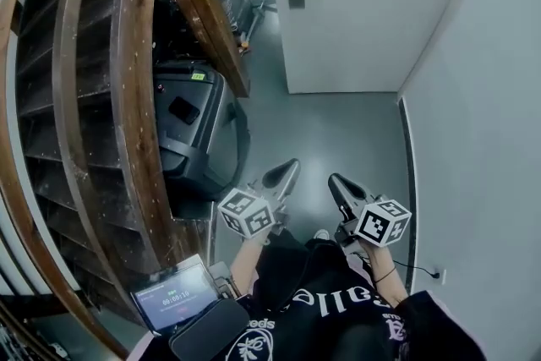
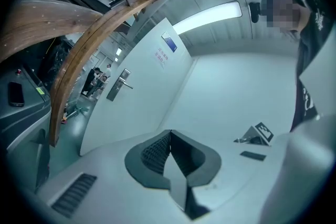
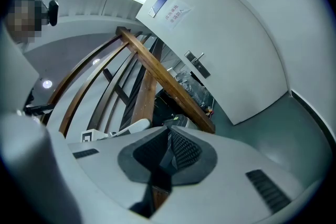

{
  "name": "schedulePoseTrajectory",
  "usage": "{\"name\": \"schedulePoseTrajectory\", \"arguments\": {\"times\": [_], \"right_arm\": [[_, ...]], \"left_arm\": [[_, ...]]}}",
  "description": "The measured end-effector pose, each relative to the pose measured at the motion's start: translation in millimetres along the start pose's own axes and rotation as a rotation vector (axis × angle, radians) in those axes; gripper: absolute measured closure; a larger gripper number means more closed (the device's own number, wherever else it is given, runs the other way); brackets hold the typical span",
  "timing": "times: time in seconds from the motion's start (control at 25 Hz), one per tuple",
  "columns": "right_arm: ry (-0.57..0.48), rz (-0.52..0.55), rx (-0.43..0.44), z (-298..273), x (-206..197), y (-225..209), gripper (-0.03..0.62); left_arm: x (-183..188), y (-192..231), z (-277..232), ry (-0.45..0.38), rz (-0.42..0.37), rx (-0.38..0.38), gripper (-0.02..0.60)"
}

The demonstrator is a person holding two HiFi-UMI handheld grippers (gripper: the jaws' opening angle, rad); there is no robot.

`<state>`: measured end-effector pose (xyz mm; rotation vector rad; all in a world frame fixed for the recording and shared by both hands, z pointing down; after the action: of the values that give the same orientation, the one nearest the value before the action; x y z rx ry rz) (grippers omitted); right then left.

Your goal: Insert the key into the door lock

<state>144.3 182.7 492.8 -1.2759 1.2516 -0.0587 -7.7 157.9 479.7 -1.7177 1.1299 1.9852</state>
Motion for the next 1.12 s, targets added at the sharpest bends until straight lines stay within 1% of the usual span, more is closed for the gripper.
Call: {"name": "schedulePoseTrajectory", "arguments": {"times": [0.16,0.28,0.6,0.8,1.12], "right_arm": [[0.032,-0.005,0.016,28.1,-4.1,-11.0,0.56],[0.03,-0.006,0.028,42.8,-6.2,-18.5,0.56],[0.059,-0.022,0.065,40.4,-11.7,-28.6,0.56],[0.057,-0.022,0.07,43.6,-13.8,-31.1,0.56],[0.048,-0.017,0.059,46.3,-15.9,-34.4,0.56]], "left_arm": [[-13.9,-36.1,-9.6,0.012,-0.006,0.009,0.576],[-28.5,-54.6,-10.5,0.02,-0.003,0.018,0.577],[-42.8,-64.3,-7.4,0.038,0.008,0.052,0.576],[-48.4,-70.5,-8.4,0.045,0.007,0.043,0.577],[-52.0,-68.3,-3.8,0.039,0.009,0.041,0.576]]}}
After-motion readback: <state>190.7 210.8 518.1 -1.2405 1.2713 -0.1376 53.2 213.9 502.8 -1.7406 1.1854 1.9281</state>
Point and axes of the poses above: the fingertips, and each gripper's own axes: z backward along the fingers, y to its left, x out of its top, the point moved 5 cm from there along z, backward along the fingers, and after that the axes turned 6 degrees about -z, right-handed, at the moved point
